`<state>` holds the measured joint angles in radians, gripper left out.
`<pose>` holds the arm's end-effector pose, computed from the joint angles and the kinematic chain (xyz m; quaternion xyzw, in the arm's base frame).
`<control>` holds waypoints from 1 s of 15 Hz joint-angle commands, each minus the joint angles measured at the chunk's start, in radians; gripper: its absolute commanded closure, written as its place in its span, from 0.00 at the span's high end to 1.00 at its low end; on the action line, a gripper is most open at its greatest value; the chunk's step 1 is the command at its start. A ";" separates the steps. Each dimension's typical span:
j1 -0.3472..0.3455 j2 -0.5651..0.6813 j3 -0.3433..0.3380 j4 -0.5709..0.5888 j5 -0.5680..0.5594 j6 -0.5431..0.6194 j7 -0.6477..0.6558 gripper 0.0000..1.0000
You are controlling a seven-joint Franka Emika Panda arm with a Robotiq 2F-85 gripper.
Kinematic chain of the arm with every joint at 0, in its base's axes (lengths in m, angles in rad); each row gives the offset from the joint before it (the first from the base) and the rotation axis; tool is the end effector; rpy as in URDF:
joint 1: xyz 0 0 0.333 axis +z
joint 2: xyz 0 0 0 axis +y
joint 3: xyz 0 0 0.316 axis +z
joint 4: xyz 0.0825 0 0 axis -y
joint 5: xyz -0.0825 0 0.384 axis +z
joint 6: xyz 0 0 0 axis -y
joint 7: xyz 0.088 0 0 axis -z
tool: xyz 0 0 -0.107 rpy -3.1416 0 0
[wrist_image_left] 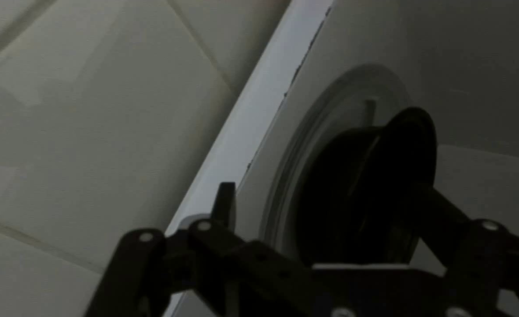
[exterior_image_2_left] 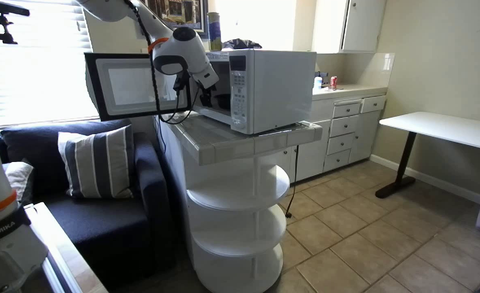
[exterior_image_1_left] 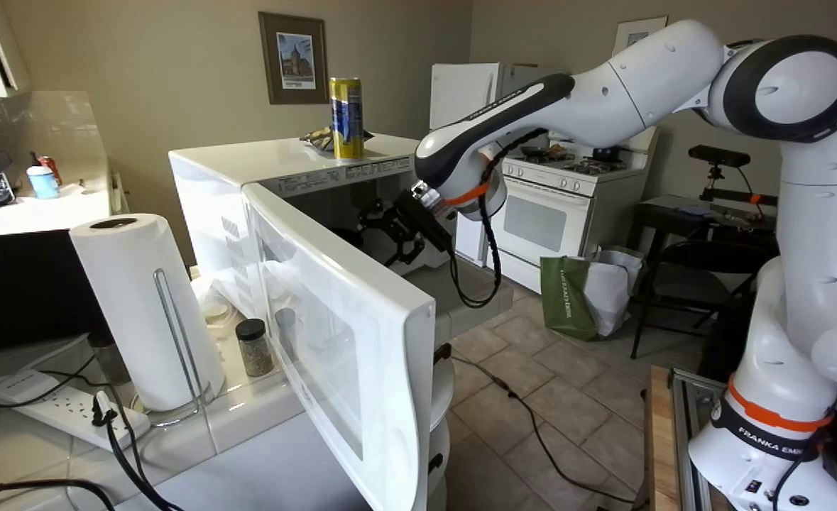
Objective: Put the black bowl in the microwave.
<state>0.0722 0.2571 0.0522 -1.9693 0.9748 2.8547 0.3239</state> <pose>0.6352 0.0324 0.3949 -0.7953 0.4703 -0.2040 0.3237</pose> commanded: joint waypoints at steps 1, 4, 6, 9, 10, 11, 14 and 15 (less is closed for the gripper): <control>-0.026 -0.084 0.017 -0.074 0.011 -0.100 -0.127 1.00; -0.042 -0.139 0.025 -0.105 0.055 -0.197 -0.281 1.00; -0.042 -0.168 0.011 -0.131 0.027 -0.279 -0.313 1.00; -0.039 -0.203 -0.009 -0.177 -0.103 -0.364 -0.276 1.00; -0.037 -0.218 -0.013 -0.198 -0.160 -0.378 -0.268 1.00; -0.034 -0.233 -0.015 -0.217 -0.215 -0.385 -0.260 1.00; -0.023 -0.287 -0.012 -0.276 -0.463 -0.365 -0.174 1.00; -0.021 -0.308 -0.006 -0.301 -0.544 -0.358 -0.132 1.00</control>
<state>0.0384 0.0319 0.0444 -2.1847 0.6274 2.4964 0.0898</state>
